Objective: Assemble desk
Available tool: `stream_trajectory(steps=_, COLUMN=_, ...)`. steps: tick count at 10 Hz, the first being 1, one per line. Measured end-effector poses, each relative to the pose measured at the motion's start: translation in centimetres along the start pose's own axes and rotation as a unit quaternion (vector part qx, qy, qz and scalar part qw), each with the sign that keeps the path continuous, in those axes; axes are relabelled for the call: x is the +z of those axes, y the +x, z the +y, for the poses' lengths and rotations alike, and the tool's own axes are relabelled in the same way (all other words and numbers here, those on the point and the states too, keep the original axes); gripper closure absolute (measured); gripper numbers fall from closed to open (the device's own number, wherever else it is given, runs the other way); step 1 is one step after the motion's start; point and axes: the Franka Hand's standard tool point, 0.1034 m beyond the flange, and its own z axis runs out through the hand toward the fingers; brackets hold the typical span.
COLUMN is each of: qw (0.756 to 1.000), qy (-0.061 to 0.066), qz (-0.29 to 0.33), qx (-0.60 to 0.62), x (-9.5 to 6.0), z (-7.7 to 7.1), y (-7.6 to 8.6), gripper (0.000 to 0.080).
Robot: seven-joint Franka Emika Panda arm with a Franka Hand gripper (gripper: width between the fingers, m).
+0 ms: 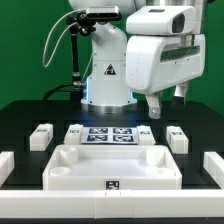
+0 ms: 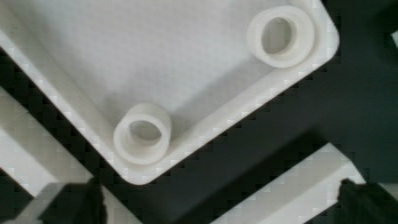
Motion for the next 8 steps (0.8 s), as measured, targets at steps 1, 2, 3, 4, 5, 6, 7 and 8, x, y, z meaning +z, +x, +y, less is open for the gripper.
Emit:
stream_trajectory(steps=1, qw=1.000, qy=0.000, qz=0.000, qx=0.000, x=0.00, z=0.00, y=0.00, gripper=0.0150)
stream_trajectory(steps=2, qw=1.000, qy=0.000, qz=0.000, qx=0.000, x=0.00, z=0.00, y=0.00, gripper=0.0150)
stream_trajectory(steps=3, qw=1.000, qy=0.000, qz=0.000, qx=0.000, x=0.01, z=0.00, y=0.00, gripper=0.0150)
stream_trajectory(steps=4, qw=1.000, qy=0.000, qz=0.000, qx=0.000, x=0.01, z=0.00, y=0.00, gripper=0.0150)
stream_trajectory(steps=5, qw=1.000, qy=0.000, qz=0.000, qx=0.000, x=0.02, z=-0.01, y=0.00, gripper=0.0150)
stream_trajectory(steps=6, qw=1.000, qy=0.000, qz=0.000, qx=0.000, x=0.02, z=-0.01, y=0.00, gripper=0.0150)
stream_trajectory(steps=7, qw=1.000, qy=0.000, qz=0.000, qx=-0.001, x=0.03, z=-0.01, y=-0.01, gripper=0.0150)
stream_trajectory(steps=8, qw=1.000, qy=0.000, qz=0.000, qx=-0.018, x=0.05, z=0.09, y=-0.16, gripper=0.0150)
